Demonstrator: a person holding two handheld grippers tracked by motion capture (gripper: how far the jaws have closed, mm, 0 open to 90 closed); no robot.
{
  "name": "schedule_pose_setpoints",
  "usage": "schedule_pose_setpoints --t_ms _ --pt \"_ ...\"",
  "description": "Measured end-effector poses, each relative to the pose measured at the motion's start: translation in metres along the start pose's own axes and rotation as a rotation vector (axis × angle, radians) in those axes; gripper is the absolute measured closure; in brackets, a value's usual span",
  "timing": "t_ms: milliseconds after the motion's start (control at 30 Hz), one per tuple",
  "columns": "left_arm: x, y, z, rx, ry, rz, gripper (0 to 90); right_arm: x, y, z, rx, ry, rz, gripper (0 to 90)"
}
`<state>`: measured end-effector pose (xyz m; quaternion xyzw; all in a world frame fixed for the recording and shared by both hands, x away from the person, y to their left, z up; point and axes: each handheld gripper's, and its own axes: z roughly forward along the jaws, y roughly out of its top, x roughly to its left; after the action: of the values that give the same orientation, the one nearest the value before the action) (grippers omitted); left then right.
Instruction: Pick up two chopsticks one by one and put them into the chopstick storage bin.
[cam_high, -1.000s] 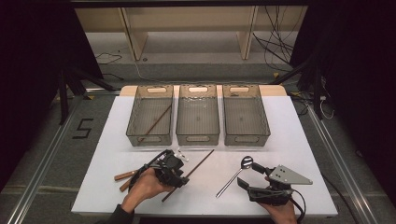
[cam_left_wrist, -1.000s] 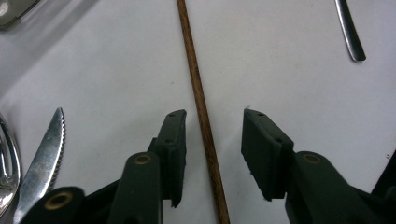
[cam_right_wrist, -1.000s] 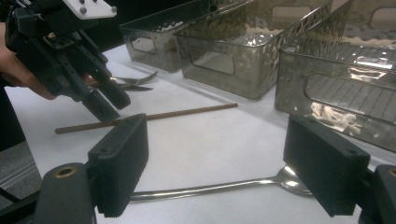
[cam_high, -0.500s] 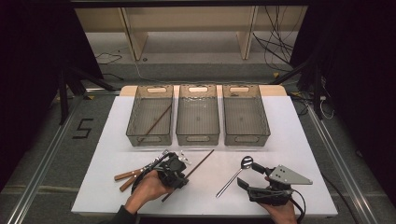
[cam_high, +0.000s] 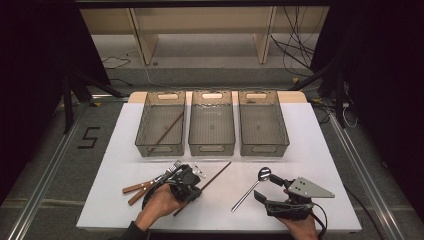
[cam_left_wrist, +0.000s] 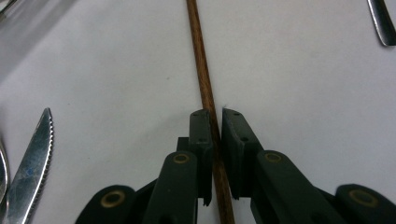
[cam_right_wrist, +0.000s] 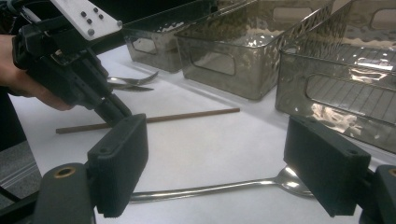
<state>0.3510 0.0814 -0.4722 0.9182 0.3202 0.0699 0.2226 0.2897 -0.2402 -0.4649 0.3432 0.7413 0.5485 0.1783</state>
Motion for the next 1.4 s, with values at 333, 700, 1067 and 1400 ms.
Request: schedule_pose_setpoints --t_ms 333,700,1067,1400 --pt "0.0 0.001 0.0 0.003 0.003 -0.01 84.0 0.0 0.0 0.0 0.001 -0.001 -0.001 22.6" --pt "0.001 0.001 -0.003 -0.009 -0.014 -0.005 84.1 0.0 0.0 0.0 0.0 -0.001 -0.001 22.7" --pt "0.005 0.001 -0.011 -0.033 -0.019 0.0 84.1 0.0 0.0 0.0 0.001 0.0 0.001 22.7" --pt "0.012 0.001 -0.029 -0.082 -0.01 -0.014 84.1 -0.001 0.0 0.0 0.002 0.0 0.006 22.7"
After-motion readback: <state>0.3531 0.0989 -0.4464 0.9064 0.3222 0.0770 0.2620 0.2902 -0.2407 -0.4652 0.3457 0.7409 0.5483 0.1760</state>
